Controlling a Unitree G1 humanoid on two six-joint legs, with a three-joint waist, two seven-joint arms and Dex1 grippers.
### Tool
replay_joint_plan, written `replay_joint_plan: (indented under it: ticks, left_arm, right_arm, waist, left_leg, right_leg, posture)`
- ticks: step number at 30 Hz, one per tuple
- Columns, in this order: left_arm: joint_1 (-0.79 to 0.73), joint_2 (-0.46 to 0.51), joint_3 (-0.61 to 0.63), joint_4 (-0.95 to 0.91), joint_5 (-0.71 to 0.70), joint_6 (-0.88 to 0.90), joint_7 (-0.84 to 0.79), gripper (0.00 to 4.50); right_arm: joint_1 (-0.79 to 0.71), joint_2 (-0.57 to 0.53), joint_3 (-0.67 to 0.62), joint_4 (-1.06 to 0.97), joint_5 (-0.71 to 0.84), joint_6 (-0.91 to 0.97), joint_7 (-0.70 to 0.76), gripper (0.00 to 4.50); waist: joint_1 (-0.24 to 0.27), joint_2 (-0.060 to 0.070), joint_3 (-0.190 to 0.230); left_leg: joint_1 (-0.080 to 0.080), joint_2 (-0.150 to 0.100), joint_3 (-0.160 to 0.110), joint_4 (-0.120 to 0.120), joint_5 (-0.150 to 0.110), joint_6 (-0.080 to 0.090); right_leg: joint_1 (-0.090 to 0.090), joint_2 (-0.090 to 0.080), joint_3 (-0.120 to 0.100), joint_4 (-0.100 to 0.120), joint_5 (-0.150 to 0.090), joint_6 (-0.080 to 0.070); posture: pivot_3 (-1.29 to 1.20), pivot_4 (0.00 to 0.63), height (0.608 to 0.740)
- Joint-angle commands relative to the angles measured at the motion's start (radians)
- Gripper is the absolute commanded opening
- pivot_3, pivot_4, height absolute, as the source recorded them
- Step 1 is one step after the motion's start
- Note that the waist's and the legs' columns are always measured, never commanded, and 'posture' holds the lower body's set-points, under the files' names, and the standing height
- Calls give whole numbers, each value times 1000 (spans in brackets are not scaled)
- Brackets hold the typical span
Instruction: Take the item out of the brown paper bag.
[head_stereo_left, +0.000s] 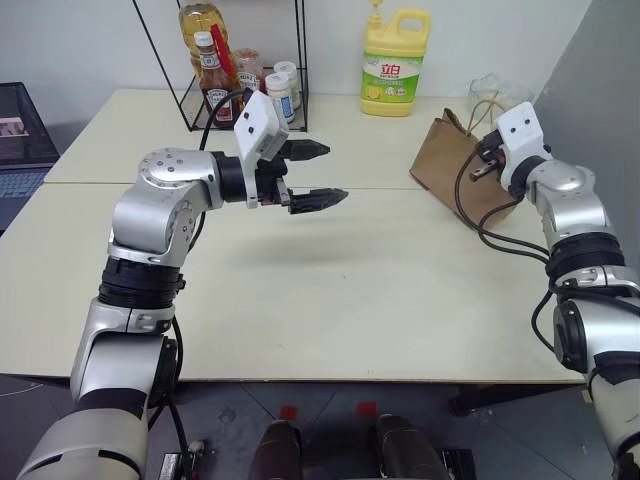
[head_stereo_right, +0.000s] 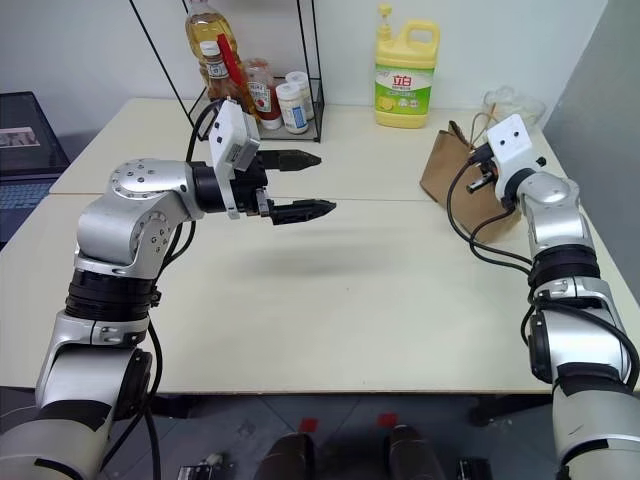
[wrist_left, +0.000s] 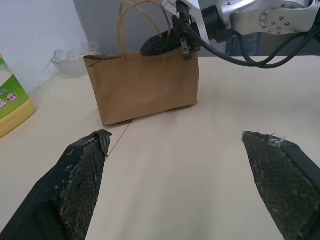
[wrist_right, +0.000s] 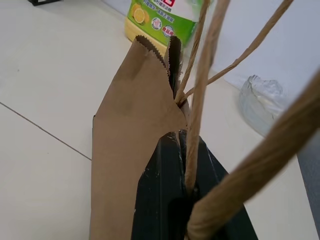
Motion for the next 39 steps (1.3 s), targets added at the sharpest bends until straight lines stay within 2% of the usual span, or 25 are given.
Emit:
replay_joint_plan:
  ticks: [1, 11, 16, 23, 29, 39]
  left_arm:
    - [-31, 7, 23, -5, 1, -28, -6, 4500]
    - [-37, 13, 25, 4, 2, -39, -13, 4500]
    - [-28, 21, 33, 11, 4, -44, -15, 4500]
    - [-8, 31, 40, -16, -3, -27, -7, 4500]
    - [43, 65, 74, -82, -27, 24, 20, 4500]
    - [237, 146, 201, -323, -99, 193, 140, 4500]
  right_arm:
    - [-37, -28, -2, -12, -6, -44, 7, 27]
    - [-47, -22, 17, -24, -18, -125, 28, 27]
    - [-113, -1, 52, -7, -37, -256, 39, 27]
    - [-222, 43, 42, 88, -23, -324, 32, 27]
    - [-261, 113, 37, 121, -1, -359, 56, 27]
    - [-317, 283, 57, 126, -3, -297, 21, 27]
  waist:
    - [0, 0, 0]
    - [-1, 0, 0]
    - [-9, 3, 2]
    - [-21, 4, 2]
    - [-22, 4, 2]
    - [-26, 4, 3]
  left_leg:
    - [0, 0, 0, 0, 0, 0]
    - [0, 0, 0, 0, 0, 0]
    - [0, 0, 0, 0, 0, 0]
    - [0, 0, 0, 0, 0, 0]
    - [0, 0, 0, -1, 0, 0]
    - [0, 1, 0, -1, 0, 0]
  right_leg:
    - [0, 0, 0, 0, 0, 0]
    - [0, 0, 0, 0, 0, 0]
    - [0, 0, 0, 0, 0, 0]
    - [-1, 0, 0, 0, 0, 0]
    - [-1, 0, 0, 1, 0, 0]
    - [-2, 0, 0, 2, 0, 0]
  posture:
    - [0, 150, 740]
    - [0, 150, 740]
    - [0, 150, 740]
    - [0, 150, 740]
    - [0, 150, 740]
    - [0, 150, 740]
